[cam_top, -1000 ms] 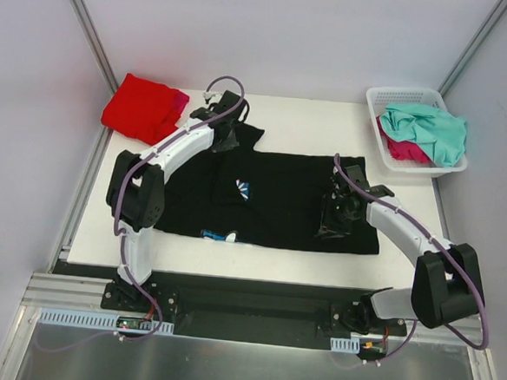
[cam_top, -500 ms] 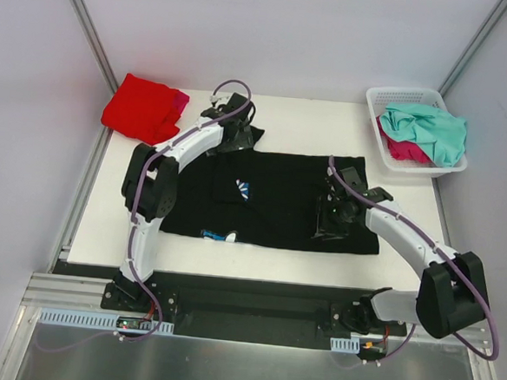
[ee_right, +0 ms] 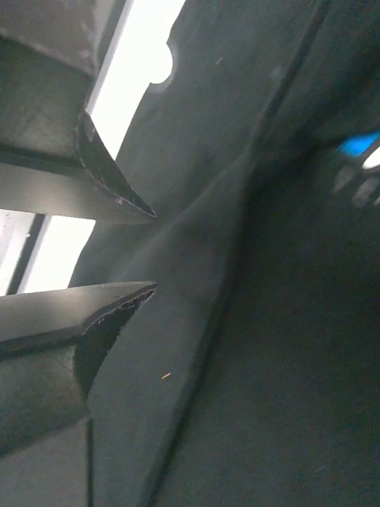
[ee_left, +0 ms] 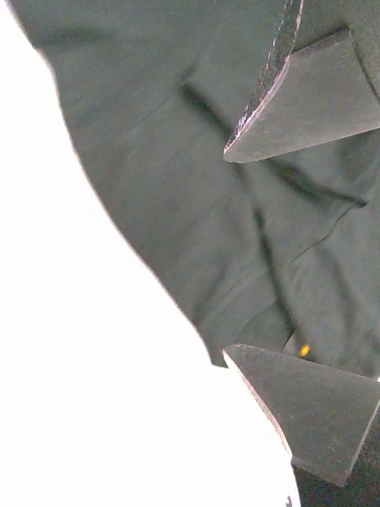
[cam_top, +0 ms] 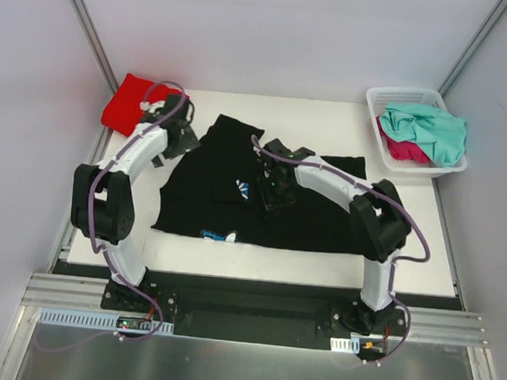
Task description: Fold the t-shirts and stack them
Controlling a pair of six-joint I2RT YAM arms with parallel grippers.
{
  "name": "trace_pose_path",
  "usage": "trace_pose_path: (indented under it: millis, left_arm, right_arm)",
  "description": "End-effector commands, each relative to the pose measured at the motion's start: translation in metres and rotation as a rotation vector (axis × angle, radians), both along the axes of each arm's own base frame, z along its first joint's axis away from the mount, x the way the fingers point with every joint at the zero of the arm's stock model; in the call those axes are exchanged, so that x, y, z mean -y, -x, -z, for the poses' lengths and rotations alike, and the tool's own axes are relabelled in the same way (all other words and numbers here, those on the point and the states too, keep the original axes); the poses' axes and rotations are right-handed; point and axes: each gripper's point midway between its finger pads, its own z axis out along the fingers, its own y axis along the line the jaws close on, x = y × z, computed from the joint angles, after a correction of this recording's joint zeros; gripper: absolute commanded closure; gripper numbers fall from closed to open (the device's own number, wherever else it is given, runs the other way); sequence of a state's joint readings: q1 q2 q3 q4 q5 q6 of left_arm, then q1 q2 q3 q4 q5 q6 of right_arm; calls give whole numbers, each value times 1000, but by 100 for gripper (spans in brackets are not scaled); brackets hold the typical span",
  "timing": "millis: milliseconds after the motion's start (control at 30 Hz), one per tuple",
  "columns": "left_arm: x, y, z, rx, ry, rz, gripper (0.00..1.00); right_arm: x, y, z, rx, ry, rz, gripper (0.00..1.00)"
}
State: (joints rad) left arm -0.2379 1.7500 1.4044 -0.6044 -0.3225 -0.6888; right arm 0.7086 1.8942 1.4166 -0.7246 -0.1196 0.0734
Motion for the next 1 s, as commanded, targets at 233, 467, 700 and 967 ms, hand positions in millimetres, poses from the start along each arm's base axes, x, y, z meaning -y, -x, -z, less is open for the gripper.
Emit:
trace_pose_path:
  millis: [233,467,700,967]
  left_arm:
    - [-101,26,11,-79,147,-322,1]
    - [-124,39,26,-103,191,-391,1]
    - [-130,41,20,-87,190,-390,1]
    - [-122,39,1,-38,224,-345,1]
  right_arm:
    - [-77,-37,-31,133,102,-163,53]
    - [-93,-54,-46,253,181,-143,50]
    - [-110,-52,-31,307,220,-126,50]
    - [-156,-19,-7,271,134,-258,50]
